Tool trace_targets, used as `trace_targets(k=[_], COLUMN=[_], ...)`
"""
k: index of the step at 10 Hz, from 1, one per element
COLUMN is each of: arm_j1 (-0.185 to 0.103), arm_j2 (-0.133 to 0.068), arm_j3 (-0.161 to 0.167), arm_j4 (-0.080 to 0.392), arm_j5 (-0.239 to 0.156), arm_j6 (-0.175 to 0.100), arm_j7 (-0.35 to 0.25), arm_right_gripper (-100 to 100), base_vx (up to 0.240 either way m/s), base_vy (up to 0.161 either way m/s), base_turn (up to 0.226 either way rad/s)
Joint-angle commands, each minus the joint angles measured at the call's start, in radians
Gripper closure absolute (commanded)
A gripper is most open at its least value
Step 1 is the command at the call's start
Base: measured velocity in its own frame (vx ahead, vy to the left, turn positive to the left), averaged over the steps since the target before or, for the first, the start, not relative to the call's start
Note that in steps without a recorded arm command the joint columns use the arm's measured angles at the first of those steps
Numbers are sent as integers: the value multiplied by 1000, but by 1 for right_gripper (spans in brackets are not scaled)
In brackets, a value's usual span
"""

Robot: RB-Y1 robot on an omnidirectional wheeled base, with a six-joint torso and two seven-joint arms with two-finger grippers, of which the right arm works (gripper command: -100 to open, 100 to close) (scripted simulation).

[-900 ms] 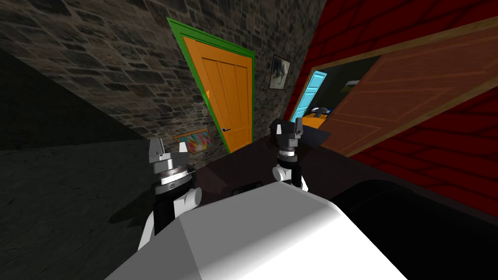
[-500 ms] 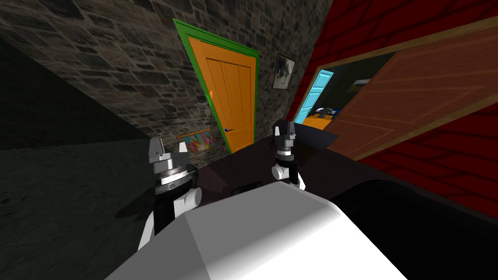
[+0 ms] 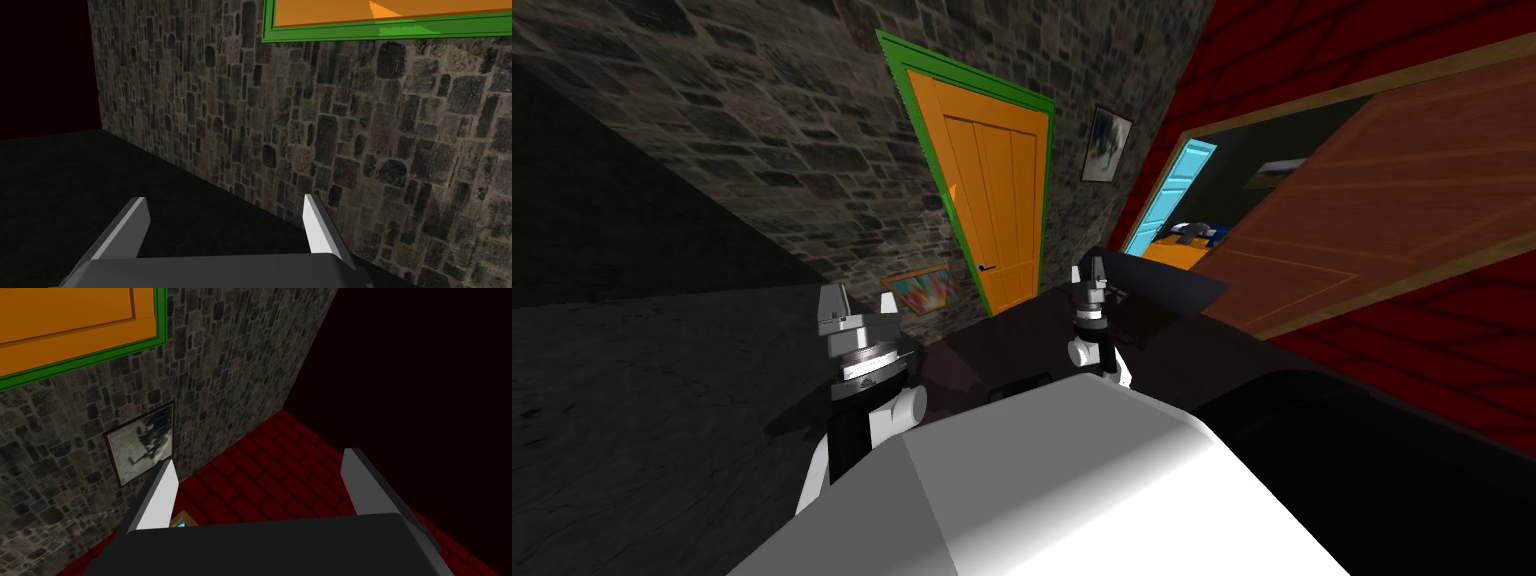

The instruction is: Pull the door open

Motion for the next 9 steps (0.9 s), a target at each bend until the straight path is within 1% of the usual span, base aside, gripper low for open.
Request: trace_targets(k=[1,4,9], arm_j1=[-12,-40,-96], arm_j2=[-8,-19,-37], arm_j3=[-8,-19,-41], arm_j4=[41,121,277], arm_j5=[-1,0,1], arm_j6=[-8,-19,-40], arm_j7=[-5,-10,-20], arm_right_gripper=[-100,-100,-100], base_vx=[84,89,97], base_vy=[28,26,32], base_turn=[86,80,103])
